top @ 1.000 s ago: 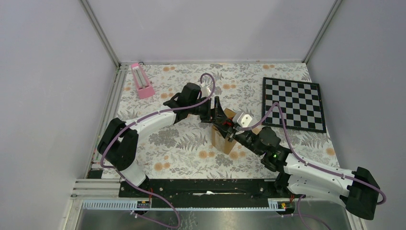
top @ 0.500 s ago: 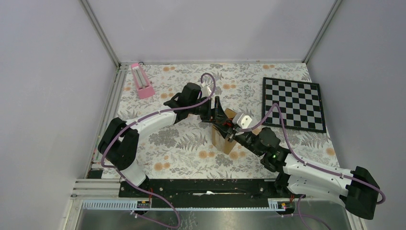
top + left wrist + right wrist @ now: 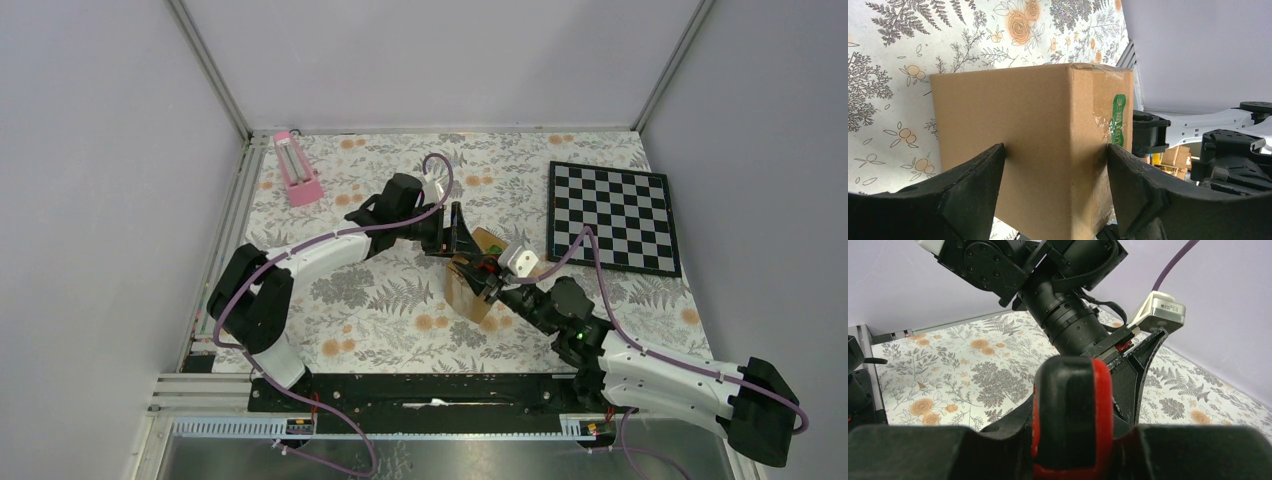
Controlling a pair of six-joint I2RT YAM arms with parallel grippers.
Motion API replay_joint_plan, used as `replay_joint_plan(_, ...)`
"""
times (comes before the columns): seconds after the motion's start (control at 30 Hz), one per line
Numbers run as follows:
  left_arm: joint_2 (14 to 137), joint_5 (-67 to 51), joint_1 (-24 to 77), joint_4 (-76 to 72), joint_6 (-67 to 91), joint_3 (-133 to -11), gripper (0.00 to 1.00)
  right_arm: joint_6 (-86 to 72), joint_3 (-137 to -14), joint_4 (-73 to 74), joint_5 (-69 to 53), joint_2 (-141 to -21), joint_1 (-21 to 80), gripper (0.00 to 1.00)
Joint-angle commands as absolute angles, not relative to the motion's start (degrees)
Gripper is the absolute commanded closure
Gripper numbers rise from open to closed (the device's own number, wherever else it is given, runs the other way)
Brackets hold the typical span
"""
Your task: Unpack the express box
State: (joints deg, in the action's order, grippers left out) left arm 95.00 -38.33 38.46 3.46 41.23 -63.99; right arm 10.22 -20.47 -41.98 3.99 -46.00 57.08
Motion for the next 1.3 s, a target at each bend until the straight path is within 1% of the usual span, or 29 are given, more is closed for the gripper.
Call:
replay_joint_plan(0.0,97.9,-36.6,39.1,8.0,39.6,-63.6,0.29,8.6,-19.0,-41.6,6.0,-45.9,57.6,1.00)
replay_joint_plan(0.33,98.4,-35.4,39.1,9.4,38.7,-64.1,0.30,8.7,-23.0,-42.4,5.9,-46.5,57.6,1.00)
replay_joint_plan(0.6,100.0,-33.1,39.2,13.3,35.3,-65.7,0.32,10.5,-27.2,-39.4,5.3,-46.2,57.6,1.00)
replay_joint_plan(0.87,100.6,-32.6,39.6,14.0,35.2,-66.3,0.34,9.3,-27.6,-44.7,6.2,-48.1,57.6,1.00)
replay_joint_plan(1.07,100.7,-32.6,39.9,14.0,35.6,-66.8,0.35,9.4,-29.5,-45.4,5.7,-48.6,57.6,1.00)
replay_joint_plan(1.27,100.6,-32.2,40.2,14.0,36.2,-66.8,0.36,8.9,-28.5,-47.4,6.2,-48.3,57.6,1.00)
